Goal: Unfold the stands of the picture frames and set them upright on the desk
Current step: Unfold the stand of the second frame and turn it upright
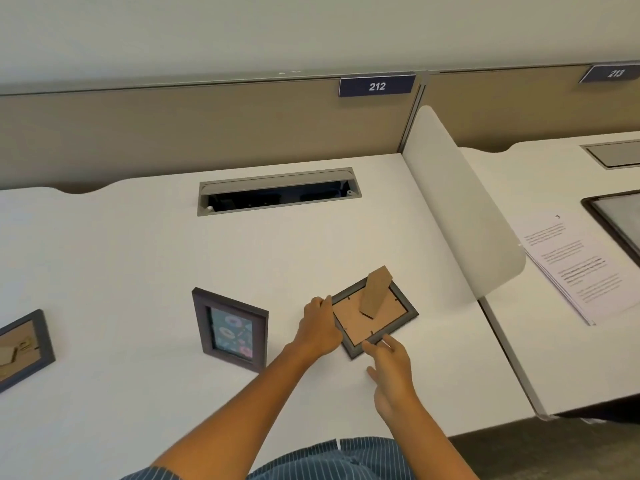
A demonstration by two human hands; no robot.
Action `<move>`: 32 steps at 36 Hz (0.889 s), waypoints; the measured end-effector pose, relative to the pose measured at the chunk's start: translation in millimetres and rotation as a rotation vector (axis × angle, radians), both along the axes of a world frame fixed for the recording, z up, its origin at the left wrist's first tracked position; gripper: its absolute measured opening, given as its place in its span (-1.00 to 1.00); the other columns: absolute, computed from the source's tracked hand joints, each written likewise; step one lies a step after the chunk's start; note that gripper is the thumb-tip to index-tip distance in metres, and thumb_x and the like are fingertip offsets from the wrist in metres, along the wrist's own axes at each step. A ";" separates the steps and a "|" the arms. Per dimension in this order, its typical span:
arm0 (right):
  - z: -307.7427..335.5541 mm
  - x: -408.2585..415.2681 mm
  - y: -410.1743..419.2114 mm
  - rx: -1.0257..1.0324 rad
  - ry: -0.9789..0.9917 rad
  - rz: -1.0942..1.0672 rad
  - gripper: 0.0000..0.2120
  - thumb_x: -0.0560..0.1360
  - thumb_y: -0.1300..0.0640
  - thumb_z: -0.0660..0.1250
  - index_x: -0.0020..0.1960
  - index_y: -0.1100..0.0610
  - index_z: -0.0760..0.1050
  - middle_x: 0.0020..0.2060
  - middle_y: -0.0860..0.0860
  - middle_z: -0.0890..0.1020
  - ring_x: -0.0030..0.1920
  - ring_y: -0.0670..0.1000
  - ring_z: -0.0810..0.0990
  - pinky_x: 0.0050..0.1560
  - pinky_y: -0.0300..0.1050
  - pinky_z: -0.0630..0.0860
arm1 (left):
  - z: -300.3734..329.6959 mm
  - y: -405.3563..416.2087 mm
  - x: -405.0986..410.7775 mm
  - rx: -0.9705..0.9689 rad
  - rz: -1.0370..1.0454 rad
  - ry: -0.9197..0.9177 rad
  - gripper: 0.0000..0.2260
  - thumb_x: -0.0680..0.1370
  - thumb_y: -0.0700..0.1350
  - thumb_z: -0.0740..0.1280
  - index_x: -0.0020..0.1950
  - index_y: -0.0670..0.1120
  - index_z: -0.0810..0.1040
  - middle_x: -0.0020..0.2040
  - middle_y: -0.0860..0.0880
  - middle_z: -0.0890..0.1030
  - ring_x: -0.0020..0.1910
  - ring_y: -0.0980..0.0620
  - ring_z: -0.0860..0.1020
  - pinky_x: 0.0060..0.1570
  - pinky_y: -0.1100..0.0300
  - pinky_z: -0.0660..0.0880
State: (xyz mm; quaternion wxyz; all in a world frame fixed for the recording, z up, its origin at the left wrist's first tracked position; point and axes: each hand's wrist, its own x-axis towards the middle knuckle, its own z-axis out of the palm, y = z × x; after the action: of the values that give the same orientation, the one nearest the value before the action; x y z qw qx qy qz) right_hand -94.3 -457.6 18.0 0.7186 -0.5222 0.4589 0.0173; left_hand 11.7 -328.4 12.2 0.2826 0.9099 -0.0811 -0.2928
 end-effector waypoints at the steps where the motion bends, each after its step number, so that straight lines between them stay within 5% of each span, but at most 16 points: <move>1: -0.5 -1.2 -1.2 0.016 0.000 -0.013 -0.26 0.62 0.30 0.49 0.72 0.14 0.26 0.62 0.15 0.43 0.58 0.18 0.43 0.65 0.25 0.35 | 0.1 0.3 -2.1 -0.005 0.010 0.008 -0.41 0.56 -0.26 0.27 0.59 -0.16 0.23 0.45 -0.18 0.32 0.46 -0.20 0.30 0.41 -0.01 0.41; 7: -1.0 -8.3 -8.8 0.048 -0.023 -0.026 -0.33 0.58 0.39 0.48 0.62 0.09 0.40 0.55 0.10 0.48 0.44 0.14 0.51 0.56 0.26 0.46 | -0.1 4.1 -13.1 -0.060 0.058 0.046 -0.32 0.53 -0.34 0.31 0.62 -0.13 0.19 0.44 -0.15 0.26 0.25 -0.13 0.47 0.24 0.15 0.46; 10: 2.3 -11.7 -11.1 -0.010 -0.047 0.032 -0.39 0.54 0.45 0.50 0.50 0.06 0.49 0.49 0.12 0.51 0.36 0.18 0.59 0.38 0.14 0.61 | 2.0 6.4 -17.3 -0.093 0.078 0.013 -0.30 0.50 -0.37 0.36 0.61 -0.09 0.23 0.39 -0.11 0.27 0.03 -0.02 0.48 0.09 0.25 0.45; 14: 9.2 -15.6 -15.1 -0.169 -0.102 0.128 -0.29 0.43 0.45 0.64 0.49 0.11 0.52 0.41 0.17 0.58 0.20 0.12 0.68 0.07 -0.11 0.63 | 8.9 7.1 -20.6 -0.122 0.069 -0.112 -0.43 0.52 -0.32 0.40 0.51 -0.05 0.38 0.25 -0.07 0.36 0.10 -0.06 0.52 0.17 0.19 0.53; 18: 12.5 -15.1 -19.0 -0.366 -0.117 0.212 -0.20 0.36 0.40 0.72 0.54 0.17 0.53 0.37 0.20 0.60 0.18 0.27 0.73 0.26 0.13 0.71 | 17.9 4.7 -23.5 -0.171 0.064 -0.252 -0.70 0.58 -0.20 0.42 0.30 0.00 0.54 0.09 0.00 0.39 -0.01 0.01 0.53 0.09 0.23 0.57; 25: 20.6 -4.1 -31.1 -0.632 -0.152 0.175 -0.50 0.49 0.29 0.65 0.41 0.22 0.67 0.29 0.19 0.57 0.21 0.24 0.69 0.34 0.16 0.69 | 42.1 2.9 -23.0 -0.192 0.022 -0.448 -0.91 0.71 -0.05 0.26 0.15 -0.04 0.50 -0.08 0.08 0.47 -0.16 0.05 0.53 -0.24 0.35 0.40; 30: 32.8 9.2 -54.3 -0.789 -0.218 0.203 -0.72 0.51 0.22 0.64 0.21 0.18 0.76 0.11 0.11 0.63 0.06 0.15 0.72 0.05 -0.23 0.65 | 64.2 -1.0 -13.5 -0.234 0.009 -0.509 -0.83 0.68 0.05 0.28 0.17 0.01 0.59 -0.07 0.16 0.45 -0.22 0.11 0.47 -0.24 0.34 0.37; 32: 40.8 14.7 -63.0 -0.805 -0.258 0.187 -0.79 0.51 0.25 0.64 0.12 0.09 0.76 0.05 0.02 0.63 -0.04 0.10 0.73 -0.07 -0.23 0.64 | 72.7 -2.4 -8.9 -0.255 -0.018 -0.609 -0.84 0.65 0.05 0.32 0.15 0.04 0.62 -0.01 0.15 0.48 -0.17 0.11 0.48 -0.17 0.30 0.43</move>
State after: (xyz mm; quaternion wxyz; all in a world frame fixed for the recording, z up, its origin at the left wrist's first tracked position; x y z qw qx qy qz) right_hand -79.5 -520.6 58.8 0.5045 -0.7981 0.2862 -0.1633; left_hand 2.9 -330.8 84.9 0.3544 0.9121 -0.2060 0.0026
